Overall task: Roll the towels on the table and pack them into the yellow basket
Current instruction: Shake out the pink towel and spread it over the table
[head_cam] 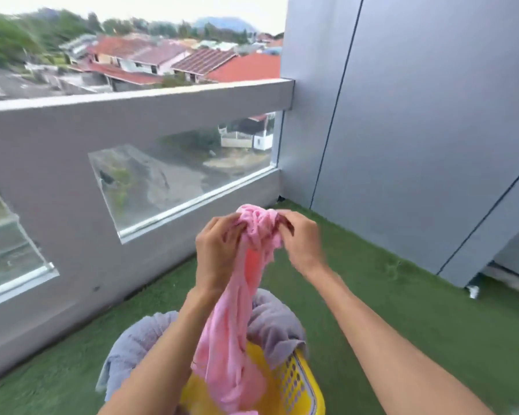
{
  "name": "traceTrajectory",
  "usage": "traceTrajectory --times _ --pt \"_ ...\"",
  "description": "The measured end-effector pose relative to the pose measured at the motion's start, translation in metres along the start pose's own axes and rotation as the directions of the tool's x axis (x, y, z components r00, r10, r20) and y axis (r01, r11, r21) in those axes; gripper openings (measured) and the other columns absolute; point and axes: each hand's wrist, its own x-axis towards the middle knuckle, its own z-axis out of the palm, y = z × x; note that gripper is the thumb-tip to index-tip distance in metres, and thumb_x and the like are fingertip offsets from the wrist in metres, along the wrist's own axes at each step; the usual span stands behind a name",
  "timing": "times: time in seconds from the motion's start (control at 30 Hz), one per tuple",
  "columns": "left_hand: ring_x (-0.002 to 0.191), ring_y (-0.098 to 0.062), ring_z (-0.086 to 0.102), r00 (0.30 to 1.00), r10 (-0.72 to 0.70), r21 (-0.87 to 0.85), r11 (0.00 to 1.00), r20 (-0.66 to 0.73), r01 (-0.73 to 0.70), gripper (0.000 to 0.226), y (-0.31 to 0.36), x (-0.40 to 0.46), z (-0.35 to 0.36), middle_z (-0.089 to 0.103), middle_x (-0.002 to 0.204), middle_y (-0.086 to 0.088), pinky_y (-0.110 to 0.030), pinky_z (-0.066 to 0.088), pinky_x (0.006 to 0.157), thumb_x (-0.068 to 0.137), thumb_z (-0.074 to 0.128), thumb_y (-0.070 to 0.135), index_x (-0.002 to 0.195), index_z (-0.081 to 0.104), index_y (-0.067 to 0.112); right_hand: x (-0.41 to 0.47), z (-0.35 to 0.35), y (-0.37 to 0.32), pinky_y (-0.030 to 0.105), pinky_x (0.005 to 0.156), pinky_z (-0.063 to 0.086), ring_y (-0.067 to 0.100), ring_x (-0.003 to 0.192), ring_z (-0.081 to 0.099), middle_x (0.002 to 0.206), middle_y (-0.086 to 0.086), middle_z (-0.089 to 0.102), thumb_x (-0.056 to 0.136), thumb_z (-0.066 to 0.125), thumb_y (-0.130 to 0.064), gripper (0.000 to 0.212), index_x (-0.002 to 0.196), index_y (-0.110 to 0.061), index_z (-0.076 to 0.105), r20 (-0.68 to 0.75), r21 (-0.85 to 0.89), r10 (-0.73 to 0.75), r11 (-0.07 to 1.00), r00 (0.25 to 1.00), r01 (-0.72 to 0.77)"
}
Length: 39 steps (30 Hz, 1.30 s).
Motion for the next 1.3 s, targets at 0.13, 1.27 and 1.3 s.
traceTrajectory --times 0.13,1.27,1.3 --pt "0.081 -0.005 0.062 0.984 0.179 -0.099 0.979 0.024 -0.176 0.016 0.093 0.066 0.018 0.069 0.093 0.007 -0.007 0.043 0.076 0.087 0.068 0.010 0.101 0.074 0.015 0.035 -0.098 -0.038 0.021 0.071 0.046 0.012 0.076 0.062 0.086 0.004 0.072 0.089 0.059 -0.005 0.015 0.097 -0.009 0.072 -0.202 -0.085 -0.099 0.993 0.974 0.083" --pt "0.080 -0.002 0.066 0.680 0.602 -0.557 0.761 0.418 -0.332 0.011 0.406 0.117 0.534 0.074 0.087 0.007 -0.022 0.050 0.072 0.089 0.065 0.018 0.089 0.075 0.016 0.060 -0.607 0.232 0.040 0.081 0.058 0.019 0.086 0.064 0.096 0.016 0.068 0.089 0.066 -0.020 0.015 0.091 -0.005 0.069 -0.226 -0.033 0.320 0.942 0.920 -0.335" --pt "0.080 -0.002 0.066 0.673 0.606 -0.556 0.761 0.423 -0.335 0.011 0.406 0.119 0.548 0.074 0.087 0.007 -0.022 0.050 0.072 0.089 0.065 0.018 0.090 0.075 0.016 0.066 -0.611 0.242 0.041 0.081 0.058 0.019 0.084 0.063 0.095 0.017 0.068 0.090 0.065 -0.018 0.015 0.091 -0.003 0.068 -0.298 0.003 0.307 0.947 0.904 -0.321"
